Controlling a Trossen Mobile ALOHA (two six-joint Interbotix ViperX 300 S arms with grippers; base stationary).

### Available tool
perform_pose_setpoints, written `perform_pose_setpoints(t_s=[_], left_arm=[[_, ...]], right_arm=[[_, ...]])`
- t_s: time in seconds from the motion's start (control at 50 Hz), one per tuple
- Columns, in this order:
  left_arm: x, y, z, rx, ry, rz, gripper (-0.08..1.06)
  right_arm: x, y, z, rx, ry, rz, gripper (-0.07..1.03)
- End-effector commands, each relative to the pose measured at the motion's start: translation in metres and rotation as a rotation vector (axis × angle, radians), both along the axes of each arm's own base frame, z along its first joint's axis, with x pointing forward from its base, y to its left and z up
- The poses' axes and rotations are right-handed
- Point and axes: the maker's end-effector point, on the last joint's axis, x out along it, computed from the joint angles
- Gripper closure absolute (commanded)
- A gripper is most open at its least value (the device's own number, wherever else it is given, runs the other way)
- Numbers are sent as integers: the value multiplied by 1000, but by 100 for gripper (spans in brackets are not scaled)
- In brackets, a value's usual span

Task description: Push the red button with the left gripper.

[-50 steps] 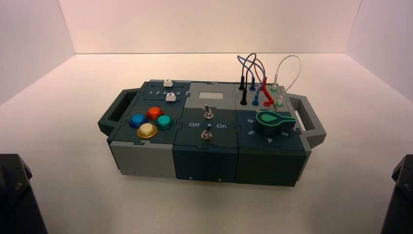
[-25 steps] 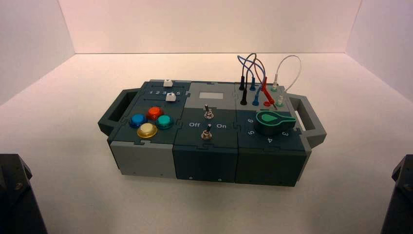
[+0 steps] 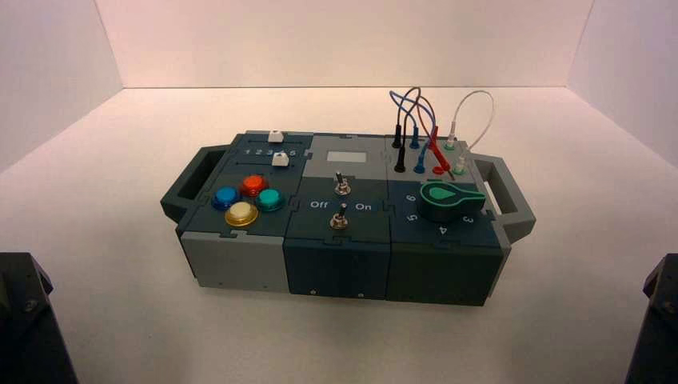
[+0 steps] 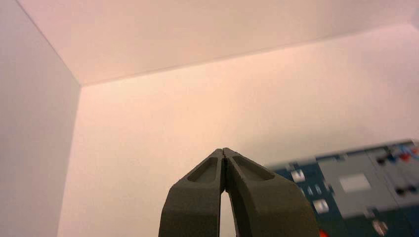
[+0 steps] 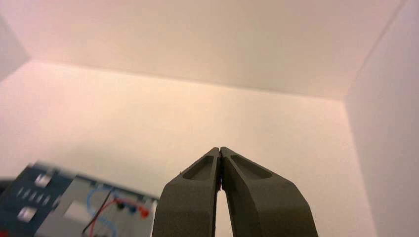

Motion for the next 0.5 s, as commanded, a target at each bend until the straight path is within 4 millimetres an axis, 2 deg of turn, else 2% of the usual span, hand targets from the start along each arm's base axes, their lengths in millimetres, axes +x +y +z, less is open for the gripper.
perform_pose_setpoints(t_s=[0.02, 0.26, 0.5], left_arm=[[-7, -8, 13, 11, 26, -45, 101], [-30, -23, 4, 33, 114, -137, 101], [-38, -33, -13, 51, 173, -195, 101]], right_arm=[[1, 12, 8, 2, 22, 44, 98], [-11, 26, -17, -23, 141, 115, 98], [-20, 40, -25, -22, 185, 176, 98]])
